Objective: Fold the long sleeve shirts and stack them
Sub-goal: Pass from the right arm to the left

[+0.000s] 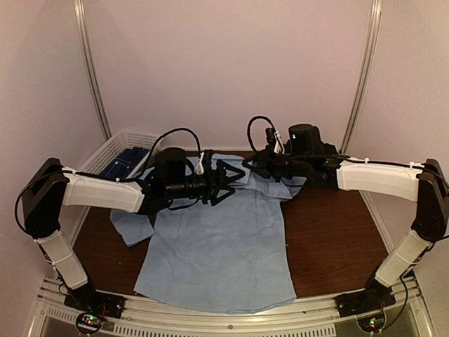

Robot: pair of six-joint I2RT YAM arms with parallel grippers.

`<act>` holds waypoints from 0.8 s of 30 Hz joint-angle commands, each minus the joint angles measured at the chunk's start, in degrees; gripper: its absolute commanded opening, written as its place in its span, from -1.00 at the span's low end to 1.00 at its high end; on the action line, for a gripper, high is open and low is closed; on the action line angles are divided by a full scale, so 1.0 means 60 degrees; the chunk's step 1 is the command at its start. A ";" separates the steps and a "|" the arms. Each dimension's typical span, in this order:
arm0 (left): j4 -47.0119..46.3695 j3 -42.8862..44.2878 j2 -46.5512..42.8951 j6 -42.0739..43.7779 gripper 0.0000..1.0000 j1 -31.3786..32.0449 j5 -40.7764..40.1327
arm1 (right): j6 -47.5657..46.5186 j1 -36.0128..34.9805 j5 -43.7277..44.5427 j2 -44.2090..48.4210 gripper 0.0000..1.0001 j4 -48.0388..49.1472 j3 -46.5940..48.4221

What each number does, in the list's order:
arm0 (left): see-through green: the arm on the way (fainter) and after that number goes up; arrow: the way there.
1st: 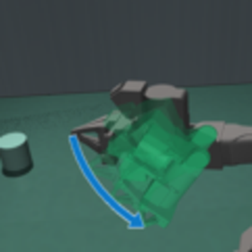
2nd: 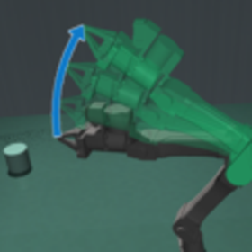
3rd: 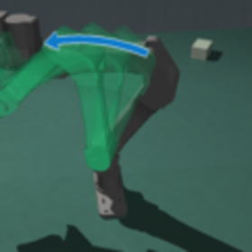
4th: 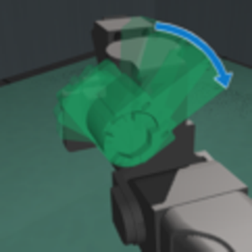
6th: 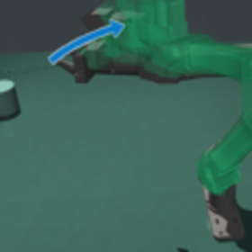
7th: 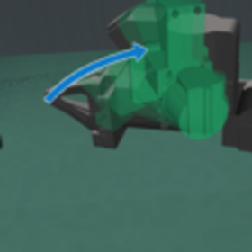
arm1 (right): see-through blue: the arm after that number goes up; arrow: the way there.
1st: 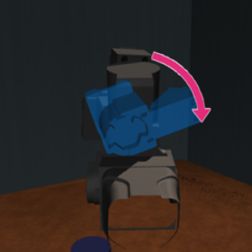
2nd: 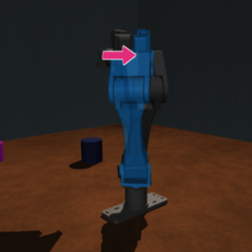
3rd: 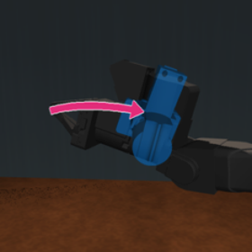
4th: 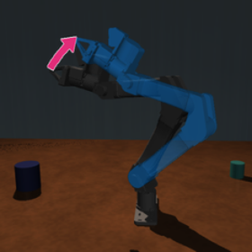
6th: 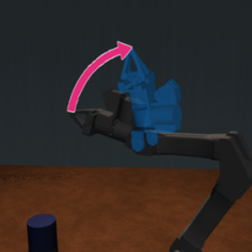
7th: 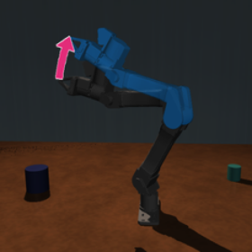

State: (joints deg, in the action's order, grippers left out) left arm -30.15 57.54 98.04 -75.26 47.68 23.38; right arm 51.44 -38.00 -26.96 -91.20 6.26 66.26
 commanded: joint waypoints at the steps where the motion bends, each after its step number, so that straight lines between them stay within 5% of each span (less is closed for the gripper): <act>1: 0.0484 0.0938 0.0213 0.0996 0.79 -0.0139 -0.0531 | 0.0057 0.0034 -0.0151 0.0035 -1.00 0.0284 -0.0113; 8: 0.1458 0.1468 0.0472 0.1917 0.70 -0.0154 -0.0556 | 0.0025 0.0036 -0.0180 -0.0035 -1.00 0.0230 -0.0174; 13: 0.2013 0.1657 0.0554 0.2322 0.36 -0.0143 -0.0699 | 0.0025 0.0035 -0.0170 -0.0107 -1.00 0.0231 -0.0131; 18: 0.2851 0.1896 0.0462 0.3084 -0.03 -0.0125 -0.1119 | -0.0061 0.0029 -0.0176 -0.0215 -1.00 0.0170 0.0005; 24: 0.3564 0.2490 0.0433 0.3872 -0.89 -0.0132 -0.1233 | -0.0889 -0.0018 0.0136 -0.0256 -0.68 -0.0555 0.0315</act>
State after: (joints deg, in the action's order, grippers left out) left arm -11.18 68.49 100.95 -57.32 47.18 17.30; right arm 50.26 -38.00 -27.18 -92.53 5.74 66.13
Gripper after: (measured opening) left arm 0.164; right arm 0.100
